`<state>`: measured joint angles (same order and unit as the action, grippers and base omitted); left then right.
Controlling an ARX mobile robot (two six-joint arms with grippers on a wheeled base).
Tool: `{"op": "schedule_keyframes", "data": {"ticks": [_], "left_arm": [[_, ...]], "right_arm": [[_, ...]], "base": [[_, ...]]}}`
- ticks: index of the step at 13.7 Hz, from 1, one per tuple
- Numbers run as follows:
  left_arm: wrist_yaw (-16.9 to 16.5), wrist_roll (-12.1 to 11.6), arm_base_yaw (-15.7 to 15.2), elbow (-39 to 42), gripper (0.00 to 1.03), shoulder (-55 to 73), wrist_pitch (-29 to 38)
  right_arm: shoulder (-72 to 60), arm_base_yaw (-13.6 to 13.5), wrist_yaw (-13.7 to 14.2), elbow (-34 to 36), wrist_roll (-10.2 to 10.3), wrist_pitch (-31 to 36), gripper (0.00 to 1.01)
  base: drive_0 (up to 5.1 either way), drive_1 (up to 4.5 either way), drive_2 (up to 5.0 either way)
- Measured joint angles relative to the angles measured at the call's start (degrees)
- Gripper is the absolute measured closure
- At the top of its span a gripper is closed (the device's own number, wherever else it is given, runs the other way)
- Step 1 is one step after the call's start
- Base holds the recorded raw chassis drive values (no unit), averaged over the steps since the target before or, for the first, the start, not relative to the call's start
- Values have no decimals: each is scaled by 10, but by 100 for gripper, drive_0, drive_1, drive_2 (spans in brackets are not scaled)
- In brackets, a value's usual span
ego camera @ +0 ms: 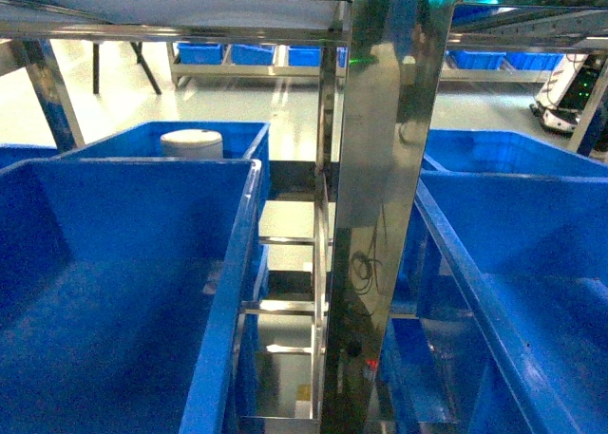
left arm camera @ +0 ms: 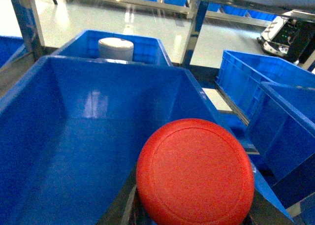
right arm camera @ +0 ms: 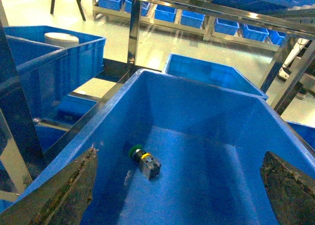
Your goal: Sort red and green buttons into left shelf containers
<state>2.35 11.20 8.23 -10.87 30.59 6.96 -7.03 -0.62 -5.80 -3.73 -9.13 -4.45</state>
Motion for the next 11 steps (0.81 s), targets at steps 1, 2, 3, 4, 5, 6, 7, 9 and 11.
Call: {"op": "schedule_keyframes", "data": {"ticks": [1,2,3,4,5,6,7,9,11], "left_arm": [[-26,-5,-26,0,78,30,12],[-54,-19,-45,-4,78,72,29],[-80,-46,-60,-15,78,128,43],[-103,-73,-71,-19,78,177,67],[-124,-101,-88,-27,78,230,87],[-134,-131,-104,-40,78,282,108],[-142,-157,-116,-54,78,336,137],[-148,-181,-132,-70,78,393,162],[-152,-194,-141,-77,78,425,177]], "right_arm": [[0,0,0,0,0,0,3],[0,0,0,0,0,0,3],[0,0,0,0,0,0,3],[0,0,0,0,0,0,3],[0,0,0,0,0,0,3],[0,0,0,0,0,0,3],[0,0,0,0,0,0,3],[0,0,0,0,0,0,3],[0,0,0,0,0,0,3]], "base": [[0,0,0],[0,0,0],[0,0,0],[0,0,0],[0,0,0],[0,0,0],[0,0,0],[0,0,0],[0,0,0]]}}
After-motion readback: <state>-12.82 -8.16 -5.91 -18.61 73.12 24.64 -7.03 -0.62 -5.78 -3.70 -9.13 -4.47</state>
